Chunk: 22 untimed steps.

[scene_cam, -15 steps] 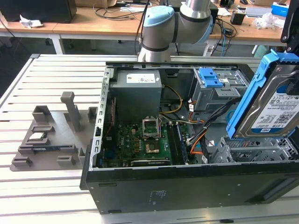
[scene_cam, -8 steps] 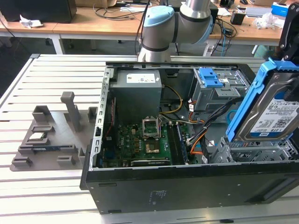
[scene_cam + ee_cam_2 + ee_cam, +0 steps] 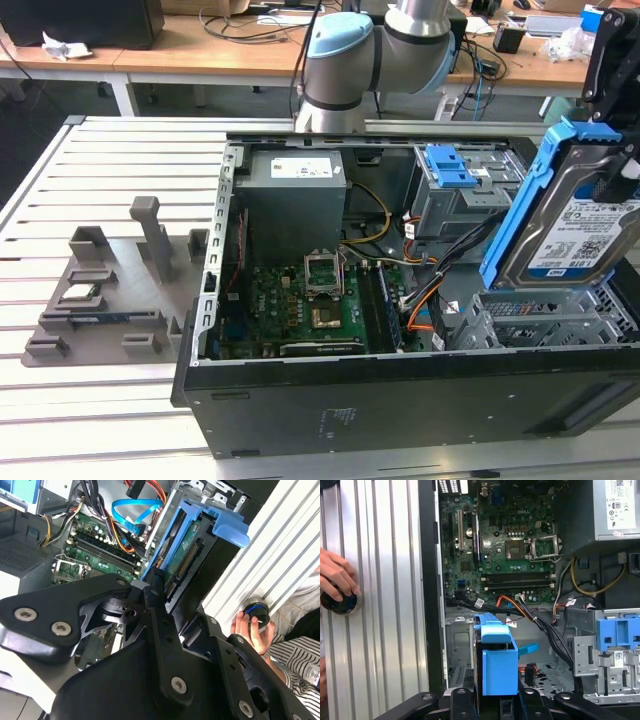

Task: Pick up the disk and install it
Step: 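Pick up the disk, then insert the disk into the insertion slot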

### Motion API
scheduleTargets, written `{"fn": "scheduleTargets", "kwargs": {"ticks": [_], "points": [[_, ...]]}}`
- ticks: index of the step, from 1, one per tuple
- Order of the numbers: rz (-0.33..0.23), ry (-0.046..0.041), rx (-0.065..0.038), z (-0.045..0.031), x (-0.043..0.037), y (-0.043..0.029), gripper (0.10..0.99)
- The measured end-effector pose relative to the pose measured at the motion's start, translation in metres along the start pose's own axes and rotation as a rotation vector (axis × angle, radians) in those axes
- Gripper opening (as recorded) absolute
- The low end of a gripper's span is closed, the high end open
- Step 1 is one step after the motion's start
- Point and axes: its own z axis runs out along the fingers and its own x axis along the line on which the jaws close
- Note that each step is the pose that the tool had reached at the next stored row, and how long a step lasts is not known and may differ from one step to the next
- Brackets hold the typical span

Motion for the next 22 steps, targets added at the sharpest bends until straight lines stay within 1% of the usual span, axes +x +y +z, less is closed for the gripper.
{"fn": "scheduleTargets", "kwargs": {"ticks": [5, 10, 12, 22], "points": [[0.0, 0.0055, 0.0, 0.0086, -0.0024, -0.0084, 0.361], [0.0, 0.0083, 0.0, 0.0153, -0.0028, -0.013, 0.361], [0.0, 0.0082, 0.0, 0.0184, -0.0028, -0.013, 0.361], [0.0, 0.0083, 0.0, 0.0192, -0.0028, -0.0131, 0.361]]}}
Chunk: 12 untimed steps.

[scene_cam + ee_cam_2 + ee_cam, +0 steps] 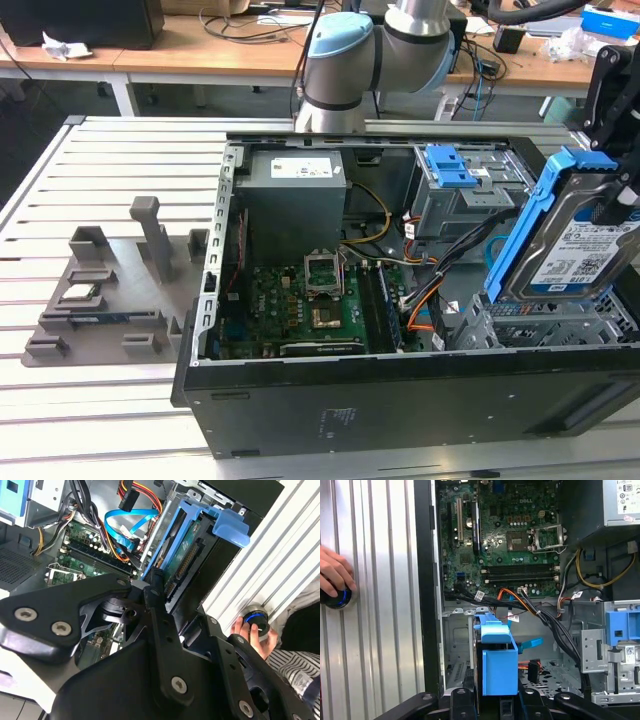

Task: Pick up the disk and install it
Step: 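Insert the disk into the insertion slot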

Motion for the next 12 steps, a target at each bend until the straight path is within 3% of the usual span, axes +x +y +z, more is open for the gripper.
{"fn": "scheduleTargets", "kwargs": {"ticks": [8, 12], "points": [[0.0, -0.0001, 0.0, 0.0058, -0.0001, 0.0, 0.361], [0.0, 0.0002, 0.0, 0.0128, -0.0004, -0.002, 0.361]]}}
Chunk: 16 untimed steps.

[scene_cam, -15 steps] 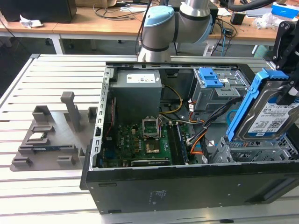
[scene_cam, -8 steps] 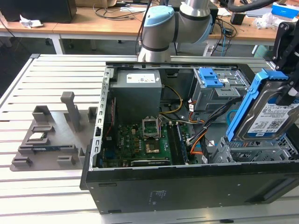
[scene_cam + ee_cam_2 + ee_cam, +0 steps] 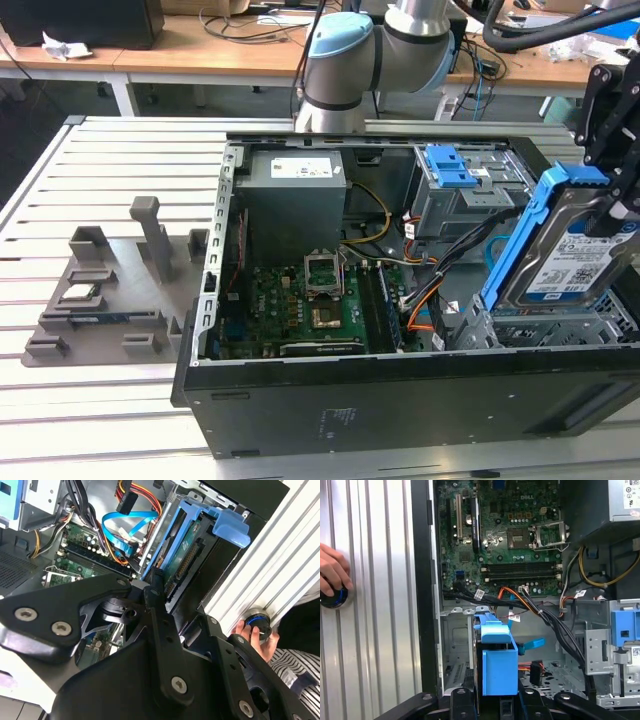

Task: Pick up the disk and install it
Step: 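Insert the disk into the insertion slot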

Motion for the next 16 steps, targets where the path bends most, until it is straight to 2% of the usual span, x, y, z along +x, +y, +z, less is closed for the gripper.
{"fn": "scheduleTargets", "kwargs": {"ticks": [5, 9, 11, 16], "points": [[0.0, 0.0004, 0.0, 0.0083, -0.0002, -0.0002, 0.361], [0.0, 0.0004, 0.0, 0.0225, -0.0005, -0.0002, 0.361], [0.0, 0.0006, 0.0, 0.0272, -0.0006, -0.0002, 0.361], [0.0, 0.0006, 0.0, 0.0335, -0.0007, -0.0002, 0.361]]}}
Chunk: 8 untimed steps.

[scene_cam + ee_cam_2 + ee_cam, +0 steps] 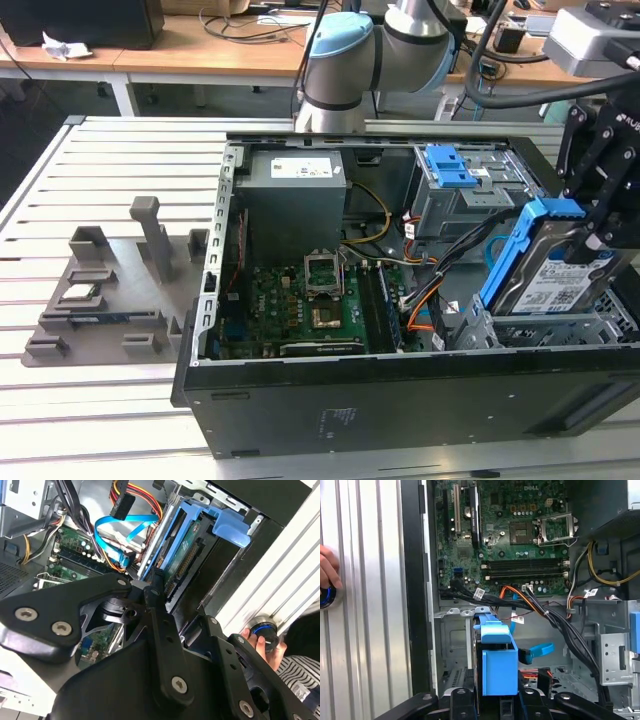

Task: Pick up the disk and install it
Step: 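Insert the disk into the insertion slot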

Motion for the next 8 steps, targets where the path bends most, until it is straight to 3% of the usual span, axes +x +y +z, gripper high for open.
{"fn": "scheduleTargets", "kwargs": {"ticks": [8], "points": [[0.0, 0.0, 0.0, 0.0106, -0.0002, 0.0, 0.361]]}}
